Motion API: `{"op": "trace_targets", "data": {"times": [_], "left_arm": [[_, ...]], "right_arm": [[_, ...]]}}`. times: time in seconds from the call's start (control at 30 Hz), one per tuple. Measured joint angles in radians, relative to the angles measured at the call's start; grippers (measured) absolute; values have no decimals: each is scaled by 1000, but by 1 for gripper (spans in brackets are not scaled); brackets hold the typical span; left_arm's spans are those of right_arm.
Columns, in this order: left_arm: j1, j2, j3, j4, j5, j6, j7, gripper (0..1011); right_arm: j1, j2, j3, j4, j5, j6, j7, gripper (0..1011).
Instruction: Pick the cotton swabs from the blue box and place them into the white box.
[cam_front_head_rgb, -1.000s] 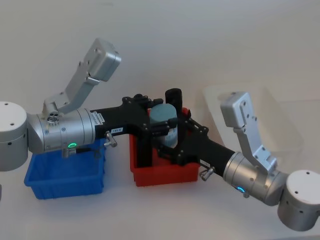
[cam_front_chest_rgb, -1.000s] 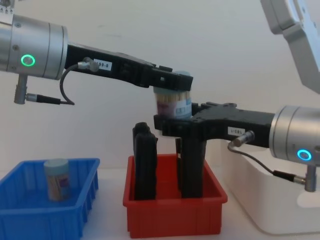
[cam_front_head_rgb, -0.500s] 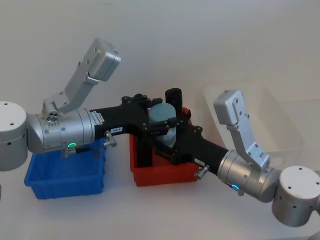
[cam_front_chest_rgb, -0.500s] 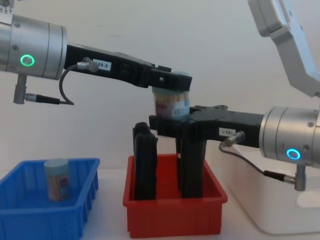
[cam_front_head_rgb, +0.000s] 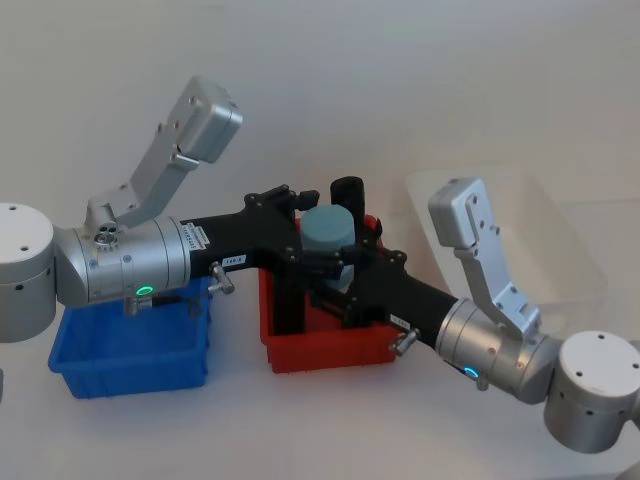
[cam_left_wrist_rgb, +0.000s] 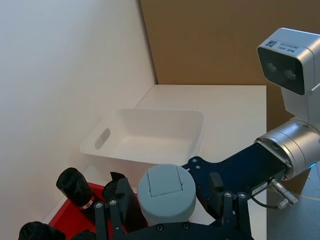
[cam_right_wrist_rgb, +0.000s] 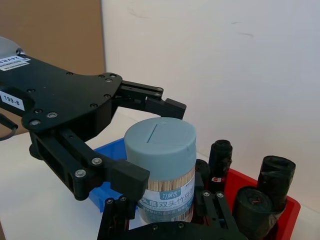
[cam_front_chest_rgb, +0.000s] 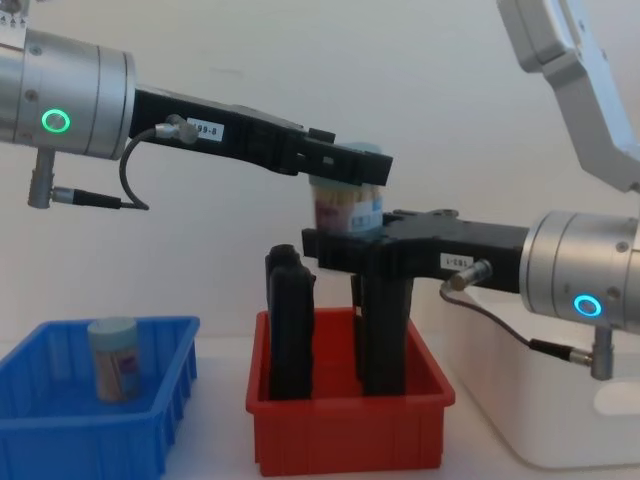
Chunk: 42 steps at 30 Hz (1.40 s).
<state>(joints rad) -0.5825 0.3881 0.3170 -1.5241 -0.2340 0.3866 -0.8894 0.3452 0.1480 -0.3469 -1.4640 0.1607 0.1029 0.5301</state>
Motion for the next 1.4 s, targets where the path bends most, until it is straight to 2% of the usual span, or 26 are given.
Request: {"op": "trace_targets", "data": {"times": [0.2, 0.43, 0.87, 1.13, 1.4], "left_arm": [[0, 0, 0, 0, 0, 0, 0, 1004], [0, 0, 0, 0, 0, 0, 0, 1004], [0, 0, 0, 0, 0, 0, 0, 1004], [0, 0, 0, 0, 0, 0, 0, 1004], [0, 0, 0, 0, 0, 0, 0, 1004]], "right_arm": [[-9, 9, 6, -13, 6, 2, -27, 641], [-33, 38, 28, -43, 32, 3, -86, 641], [-85, 109, 95, -90, 97, 2, -213, 641], [-97, 136, 126, -88, 122, 2, -281, 641], [-77, 149, 155, -30, 134, 26, -360, 641]]}}
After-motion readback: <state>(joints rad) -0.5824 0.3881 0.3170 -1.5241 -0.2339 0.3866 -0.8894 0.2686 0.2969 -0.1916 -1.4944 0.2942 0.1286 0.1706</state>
